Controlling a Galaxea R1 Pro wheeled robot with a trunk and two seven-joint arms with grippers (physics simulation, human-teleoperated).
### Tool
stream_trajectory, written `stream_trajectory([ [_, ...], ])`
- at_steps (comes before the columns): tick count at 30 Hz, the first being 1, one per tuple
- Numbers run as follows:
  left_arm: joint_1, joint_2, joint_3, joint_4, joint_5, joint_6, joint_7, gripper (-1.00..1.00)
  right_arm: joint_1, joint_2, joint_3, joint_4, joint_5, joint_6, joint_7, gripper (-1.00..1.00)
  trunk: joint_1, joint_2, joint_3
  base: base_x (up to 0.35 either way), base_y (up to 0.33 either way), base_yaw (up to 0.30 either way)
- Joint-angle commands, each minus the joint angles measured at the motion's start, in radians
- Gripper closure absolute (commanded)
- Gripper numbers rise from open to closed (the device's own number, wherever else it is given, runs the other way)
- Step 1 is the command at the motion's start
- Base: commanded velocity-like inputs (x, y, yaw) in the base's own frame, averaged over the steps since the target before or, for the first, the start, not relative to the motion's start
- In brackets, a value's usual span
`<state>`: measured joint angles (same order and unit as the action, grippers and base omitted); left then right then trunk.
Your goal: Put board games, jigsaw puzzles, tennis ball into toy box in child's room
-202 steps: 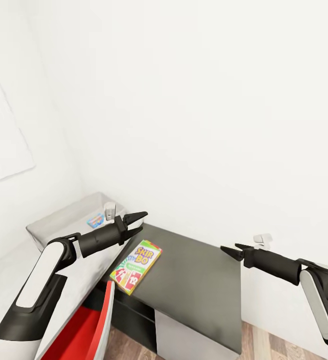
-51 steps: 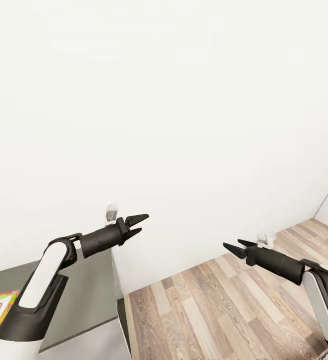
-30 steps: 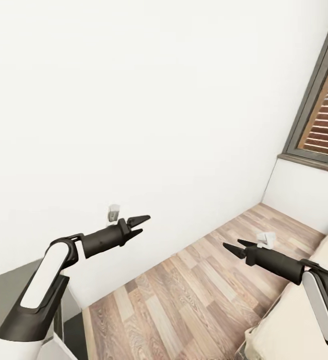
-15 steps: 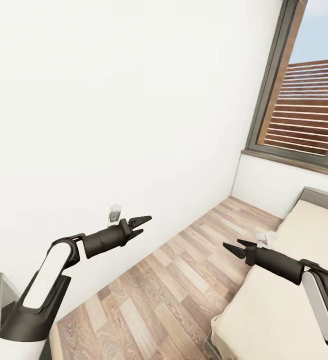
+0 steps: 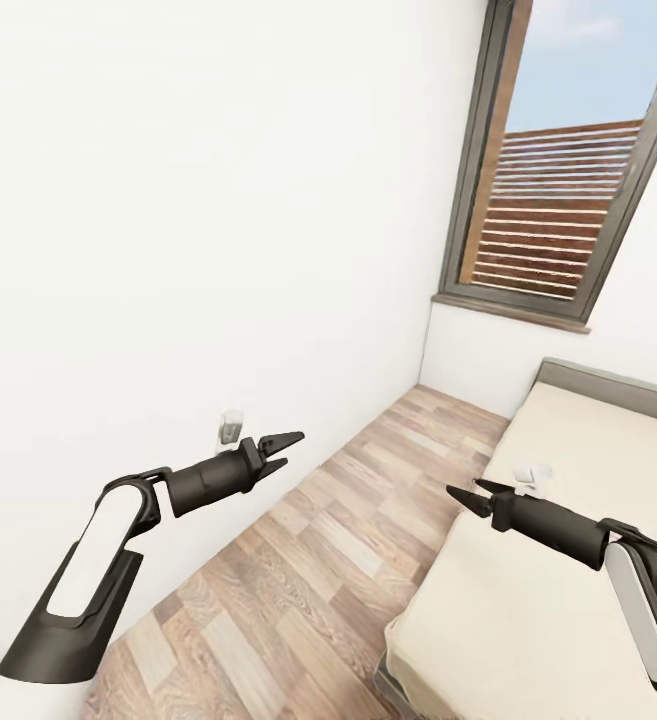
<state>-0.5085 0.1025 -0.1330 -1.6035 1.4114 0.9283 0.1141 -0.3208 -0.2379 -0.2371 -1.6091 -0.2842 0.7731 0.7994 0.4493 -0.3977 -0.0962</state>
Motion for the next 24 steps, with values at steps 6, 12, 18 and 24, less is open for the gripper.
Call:
stream_trajectory([
  [6,-0.001,0.0,0.0,-0.001,0.01,0.001,0.01,-1.0,-0.001,0.0,-0.001,0.0,-0.003,0.005,0.002,-1.0,0.001,-0.002,-0.002,0.0,-0.01,-0.29],
  [12,-0.001,0.0,0.0,-0.001,0.01,0.001,0.01,-1.0,-0.001,0.0,-0.001,0.0,-0.003,0.006,0.001,-1.0,0.001,-0.002,-0.002,0.0,-0.004,-0.29],
  [18,-0.001,0.0,0.0,-0.001,0.01,0.001,0.01,-1.0,-0.001,0.001,-0.001,0.0,-0.003,0.006,0.001,-1.0,0.001,-0.002,-0.002,0.0,-0.002,-0.29],
  [24,-0.001,0.0,0.0,-0.001,0.01,0.001,0.01,-1.0,-0.001,0.001,-0.001,0.0,-0.003,0.006,0.0,-1.0,0.001,-0.002,-0.002,0.0,-0.001,-0.29],
])
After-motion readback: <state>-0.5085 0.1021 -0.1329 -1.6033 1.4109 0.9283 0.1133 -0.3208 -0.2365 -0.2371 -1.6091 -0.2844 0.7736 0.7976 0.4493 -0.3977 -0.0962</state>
